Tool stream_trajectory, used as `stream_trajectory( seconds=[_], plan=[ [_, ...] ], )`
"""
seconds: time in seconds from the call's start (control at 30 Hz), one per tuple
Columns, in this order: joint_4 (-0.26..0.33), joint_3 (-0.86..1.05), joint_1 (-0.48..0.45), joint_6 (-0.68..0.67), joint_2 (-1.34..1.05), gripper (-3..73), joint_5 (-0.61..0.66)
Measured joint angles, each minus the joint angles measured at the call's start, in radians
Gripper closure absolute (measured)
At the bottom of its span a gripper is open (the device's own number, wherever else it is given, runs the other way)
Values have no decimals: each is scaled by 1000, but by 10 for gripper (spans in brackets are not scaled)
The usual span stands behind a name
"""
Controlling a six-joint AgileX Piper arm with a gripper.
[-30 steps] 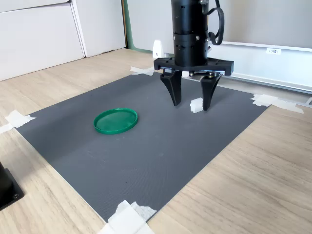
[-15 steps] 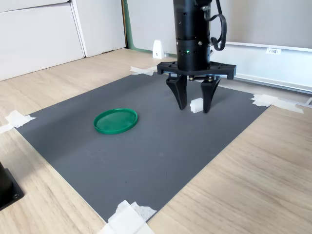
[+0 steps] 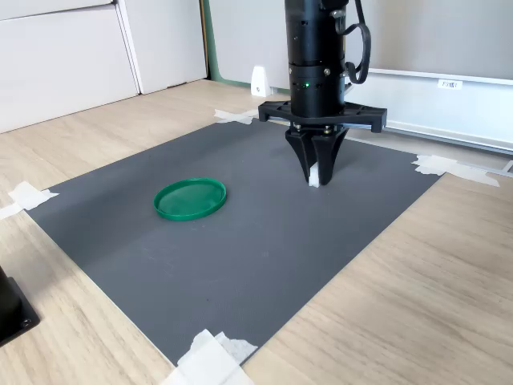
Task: Grasp a white terminal and put it on the green lid.
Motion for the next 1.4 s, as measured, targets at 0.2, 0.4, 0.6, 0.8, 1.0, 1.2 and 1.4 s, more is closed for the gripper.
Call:
stream_trajectory(
  seconds=[0.2,0.4,0.6,0.8,1.0,1.2,1.4],
  plan=[
    [27,53,0,-18,-126,606,6],
    [39,204,53,-42,-253,606,12],
    [40,356,173,-44,-350,606,12],
    [37,468,246,-43,-422,606,-7],
    [20,539,253,-41,-430,606,-77],
    [11,552,253,-41,-430,606,-149],
    [13,552,253,-67,-430,606,-163]
  ],
)
